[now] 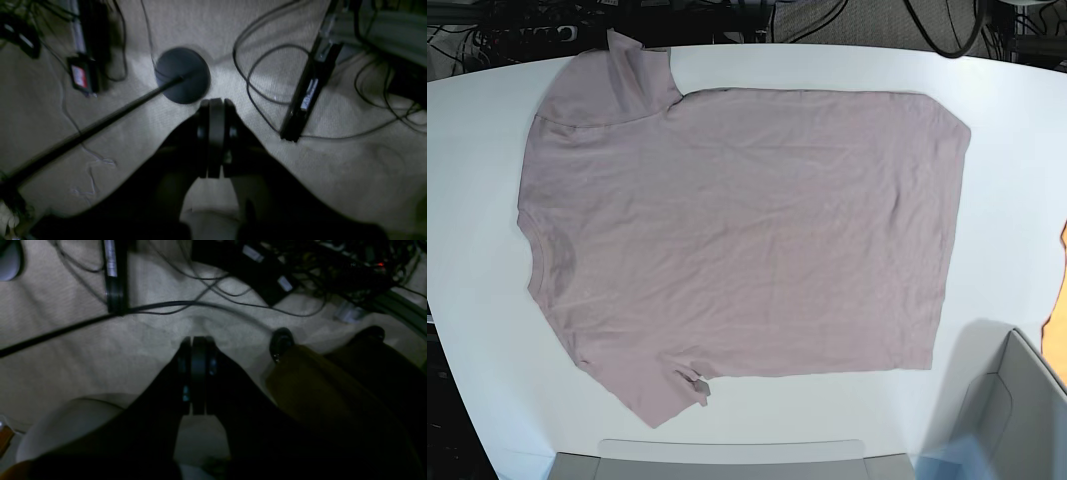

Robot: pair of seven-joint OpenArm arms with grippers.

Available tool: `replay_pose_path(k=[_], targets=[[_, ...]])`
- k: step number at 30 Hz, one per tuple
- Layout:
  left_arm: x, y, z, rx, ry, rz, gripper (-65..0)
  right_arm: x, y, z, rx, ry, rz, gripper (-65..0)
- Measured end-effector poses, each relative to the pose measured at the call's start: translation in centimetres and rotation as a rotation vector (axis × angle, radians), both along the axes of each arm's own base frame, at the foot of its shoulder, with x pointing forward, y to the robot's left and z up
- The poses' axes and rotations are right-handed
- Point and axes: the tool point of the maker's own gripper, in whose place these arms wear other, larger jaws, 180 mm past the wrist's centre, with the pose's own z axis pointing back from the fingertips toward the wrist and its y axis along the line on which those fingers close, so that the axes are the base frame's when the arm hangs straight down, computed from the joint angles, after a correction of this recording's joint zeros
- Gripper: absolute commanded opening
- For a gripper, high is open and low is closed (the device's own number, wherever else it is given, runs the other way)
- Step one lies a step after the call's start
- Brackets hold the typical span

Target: Fold the T-shirt properly

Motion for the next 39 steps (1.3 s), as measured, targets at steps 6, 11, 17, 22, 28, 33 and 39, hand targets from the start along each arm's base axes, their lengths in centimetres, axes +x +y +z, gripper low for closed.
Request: replay_pose_path(k=[6, 11, 17, 22, 28, 33, 39], targets=[[0.8, 0.3, 3.2, 0.018, -0.07, -0.037, -65.0, -0.4, 0.5, 3.0, 0.048, -0.016, 0.013, -64.9], [0.5, -0.2, 5.6, 0.021, -0.096, -0.048, -65.0, 0.5, 2.2, 5.4, 0.114, -0.056, 0.06, -64.9], [2.5, 0.2, 9.4, 0.042, -0.18, -0.092, -65.0, 5.8, 1.7, 9.6, 0.107, -0.22, 0.032, -64.9], [4.8, 0.0, 13.1, 0.056, -0.261, -0.127, -65.0, 13.4, 0.9, 14.7, 0.07, -0.407, 0.034, -64.9], [9.3, -0.5, 16.3, 0.065, -0.381, -0.159, -65.0, 18.8, 2.2, 19.7, 0.07, -0.552, 0.037, -64.9], [11.3, -0.8, 17.9, 0.059, -0.394, -0.159, -65.0, 21.4, 2.2, 21.4, 0.062, -0.63, 0.061, -64.9], [17.3, -0.9, 19.1, 0.071, -0.536, -0.161, -65.0, 26.7, 3.2, 22.7, 0.083, -0.782, 0.036, -64.9]])
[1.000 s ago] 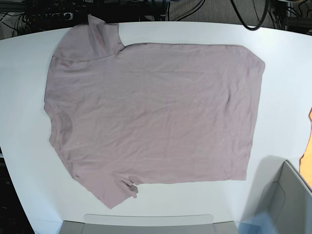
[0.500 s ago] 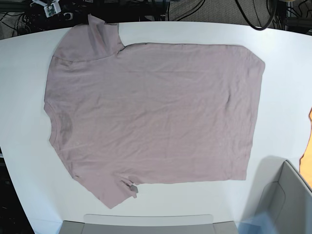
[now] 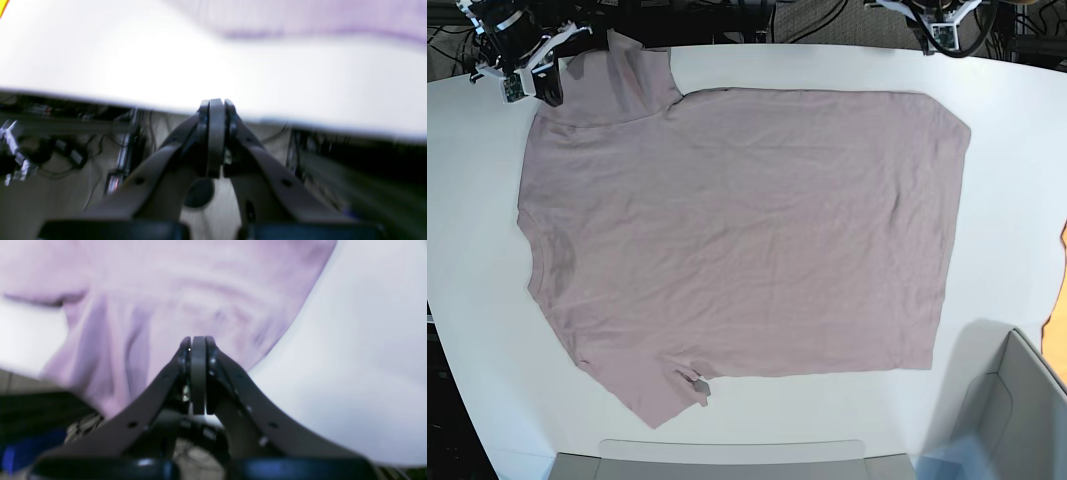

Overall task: Fold the T-shirt properly
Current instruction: 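Lower both grippers and grasp the shirt's shoulder corners by the collar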

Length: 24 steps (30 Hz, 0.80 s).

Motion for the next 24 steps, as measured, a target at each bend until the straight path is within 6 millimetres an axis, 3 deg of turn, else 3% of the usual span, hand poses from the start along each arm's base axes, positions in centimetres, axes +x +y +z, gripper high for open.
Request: replay_pose_path(k=[3, 5, 11, 13, 18, 24], targets=[[2.7, 0.0, 0.6, 0.001, -0.079, 0.002, -65.0, 3.1, 1.7, 1.3, 0.065, -0.103, -0.006, -64.9], [4.2, -0.1, 0.8, -0.002, -0.11, 0.002, -65.0, 5.0, 1.7, 2.2, 0.082, -0.163, -0.046, -64.9], [7.6, -0.4, 0.8, -0.026, -0.14, 0.012, -65.0, 8.2, 2.1, 2.5, 0.093, -0.142, -0.087, -62.6], [8.6, -0.8, 0.9, -0.036, -0.155, 0.011, -63.6, 8.7, 1.9, 2.6, 0.084, -0.136, -0.091, -57.4], [9.7, -2.3, 1.0, -0.068, -0.177, -0.023, -45.8, 8.5, 1.4, 2.7, 0.132, -0.118, -0.119, -44.4], [10.6, -3.0, 0.8, -0.063, -0.144, -0.105, -44.7, 7.8, -1.6, 3.4, 0.216, -0.079, -0.233, -42.7]])
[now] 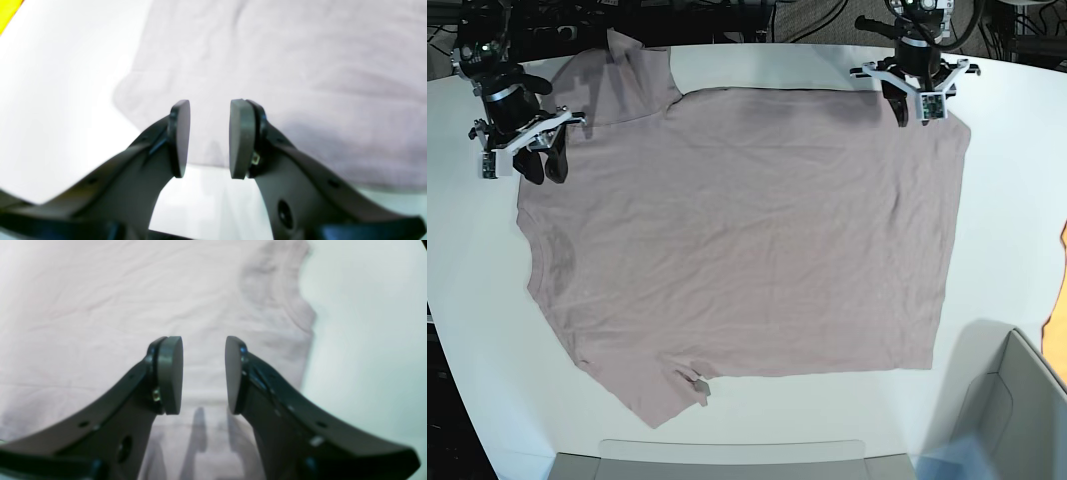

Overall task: Fold the T-shirt properly
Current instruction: 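Lower both grippers and grasp the shirt's shoulder corners by the collar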

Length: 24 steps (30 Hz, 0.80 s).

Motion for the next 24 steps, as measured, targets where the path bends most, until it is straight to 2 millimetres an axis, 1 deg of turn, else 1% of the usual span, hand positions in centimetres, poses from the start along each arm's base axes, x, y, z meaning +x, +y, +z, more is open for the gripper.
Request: replay_pose_path(k=[1, 3, 5, 7, 9, 10, 13, 14, 17, 19, 21, 24], targets=[[0.3, -0.4, -0.1, 0.002, 0.009, -0.04, -45.0, -0.2, -0.9, 0.1, 0.016, 0.013, -0.031, -42.3], [1.1, -0.2, 0.3, 0.017, -0.01, -0.056, -45.5, -0.9, -2.3, 0.5, 0.063, 0.028, -0.089, -41.0], [1.6, 0.2, 0.6, 0.036, -0.021, -0.07, -45.7, -2.1, -3.5, 0.8, 0.117, 0.055, -0.129, -39.4], [1.7, 0.1, 0.7, 0.048, -0.019, -0.106, -45.7, -3.3, -4.8, 0.8, 0.152, 0.091, -0.179, -38.7], [1.8, 0.2, 0.7, 0.053, -0.018, -0.113, -45.7, -4.5, -5.5, 0.9, 0.194, 0.089, -0.229, -38.9], [1.7, 0.3, 0.7, 0.056, -0.019, -0.106, -45.7, -5.2, -5.5, 0.5, 0.196, 0.105, -0.236, -38.8], [1.7, 0.3, 0.7, 0.055, -0.018, -0.106, -45.7, -6.9, -4.2, -1.2, 0.238, 0.165, -0.191, -38.8], [1.7, 0.3, 0.7, 0.054, -0.018, -0.107, -45.7, -7.4, -4.1, -1.9, 0.253, 0.189, -0.195, -38.8], [1.7, 0.2, 0.7, 0.053, -0.017, -0.107, -45.7, -8.6, -5.1, -4.5, 0.292, 0.251, -0.243, -38.8], [2.2, 0.1, 0.8, 0.045, -0.026, -0.098, -45.7, -9.5, -6.0, -6.3, 0.31, 0.295, -0.285, -38.9], [2.3, -0.1, 0.9, 0.036, -0.034, -0.09, -45.7, -10.0, -6.8, -7.8, 0.335, 0.325, -0.322, -38.9], [2.4, -0.3, 0.9, 0.031, -0.035, -0.091, -45.7, -9.8, -7.9, -8.9, 0.343, 0.352, -0.344, -38.9]])
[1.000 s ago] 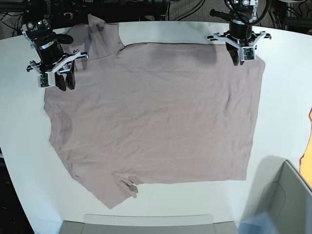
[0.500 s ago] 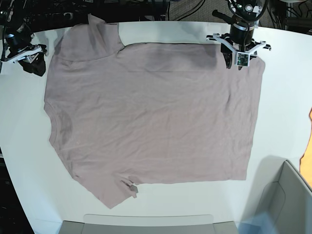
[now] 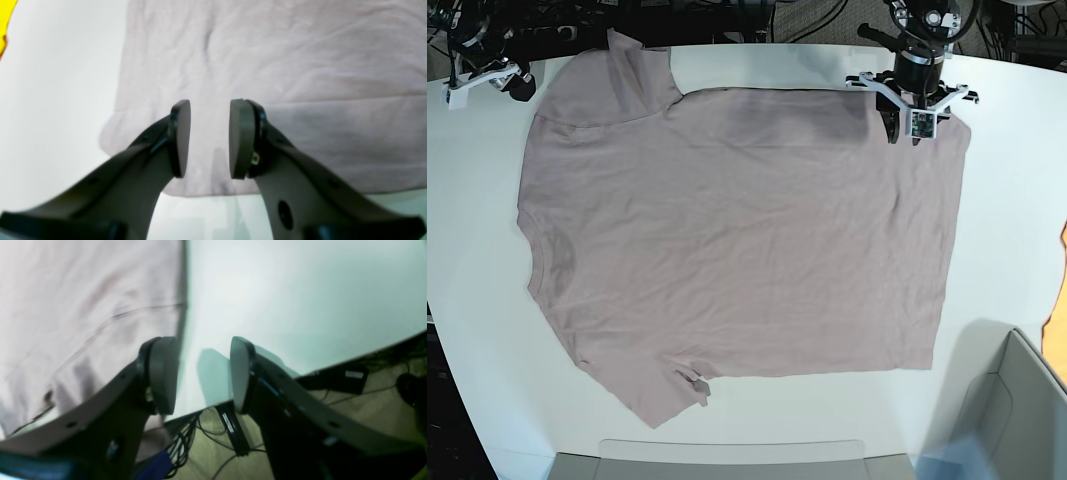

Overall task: Fold the T-shirt properly
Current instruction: 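Lower both grippers and grasp the shirt's shoulder corners by the collar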

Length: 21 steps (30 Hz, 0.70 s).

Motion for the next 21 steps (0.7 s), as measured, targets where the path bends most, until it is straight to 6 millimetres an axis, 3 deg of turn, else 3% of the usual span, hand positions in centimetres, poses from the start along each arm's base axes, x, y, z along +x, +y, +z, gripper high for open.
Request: replay_pose_path(k=[3, 8, 12, 18, 21], targets=[[0.3, 0.0, 0.1, -0.005, -0.009, 0.017, -45.7, 1.4, -0.1, -0.1, -0.007, -0.018, 0.023, -38.9], [0.3, -0.1, 0.1, -0.01, -0.01, 0.014, -45.7, 2.4, 2.9, -1.0, 0.05, -0.013, 0.091, -38.9], [0.3, 0.1, 0.2, -0.007, -0.011, 0.021, -45.7, 2.4, 4.7, -1.8, 0.097, -0.006, 0.111, -38.9], [0.4, 0.2, 0.2, -0.002, -0.011, 0.018, -45.6, 2.1, 5.4, -2.7, 0.154, -0.032, 0.062, -38.9], [0.8, 0.8, 0.5, 0.007, -0.024, 0.029, -45.3, 2.3, 6.7, -3.0, 0.191, -0.052, 0.06, -38.9]])
